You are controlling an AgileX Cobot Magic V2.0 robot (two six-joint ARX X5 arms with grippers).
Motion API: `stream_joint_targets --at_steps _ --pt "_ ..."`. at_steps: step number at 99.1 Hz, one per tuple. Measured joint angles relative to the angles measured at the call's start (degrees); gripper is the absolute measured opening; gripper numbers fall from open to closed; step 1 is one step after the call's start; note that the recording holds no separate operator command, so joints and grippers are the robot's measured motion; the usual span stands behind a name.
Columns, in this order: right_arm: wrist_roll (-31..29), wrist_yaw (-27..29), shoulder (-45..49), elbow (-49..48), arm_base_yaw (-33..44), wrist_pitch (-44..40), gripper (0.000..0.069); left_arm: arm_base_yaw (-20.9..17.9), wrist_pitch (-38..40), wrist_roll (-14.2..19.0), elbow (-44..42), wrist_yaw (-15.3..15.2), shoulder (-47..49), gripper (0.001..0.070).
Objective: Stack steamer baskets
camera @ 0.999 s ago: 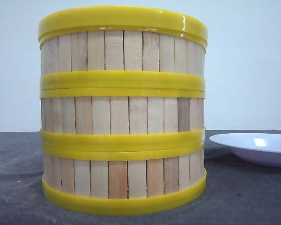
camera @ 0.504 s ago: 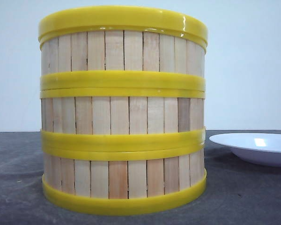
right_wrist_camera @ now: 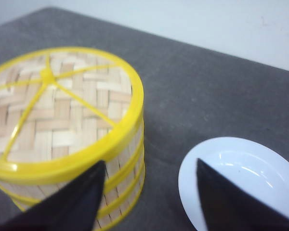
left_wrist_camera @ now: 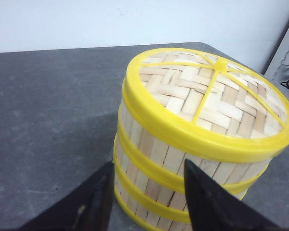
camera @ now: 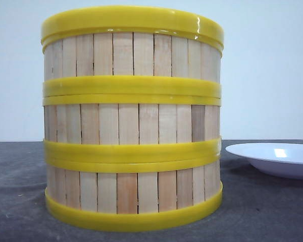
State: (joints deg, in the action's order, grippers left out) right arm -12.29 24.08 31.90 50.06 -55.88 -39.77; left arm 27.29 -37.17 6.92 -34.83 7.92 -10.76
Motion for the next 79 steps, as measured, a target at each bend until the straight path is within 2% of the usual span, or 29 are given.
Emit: stream_joint_targets --at_steps 4,7,17,79 --pt "0.02 0.0 0.0 0.0 0.0 0.22 0.0142 0.0 0.0 0.04 0.0 -0.02 0.0 0.0135" --pt "0.02 0.0 0.0 0.0 0.0 0.22 0.0093 0.0 0.04 0.15 0.0 -0.02 0.0 0.0091" --pt "0.0 0.0 0.0 0.0 0.0 0.2 0.0025 0.0 0.09 0.15 0.0 -0.04 0.0 0.0034" --pt "0.0 0.0 0.0 0.0 0.0 0.2 0.0008 0.0 0.09 0.15 0.0 -0.04 0.0 0.0026"
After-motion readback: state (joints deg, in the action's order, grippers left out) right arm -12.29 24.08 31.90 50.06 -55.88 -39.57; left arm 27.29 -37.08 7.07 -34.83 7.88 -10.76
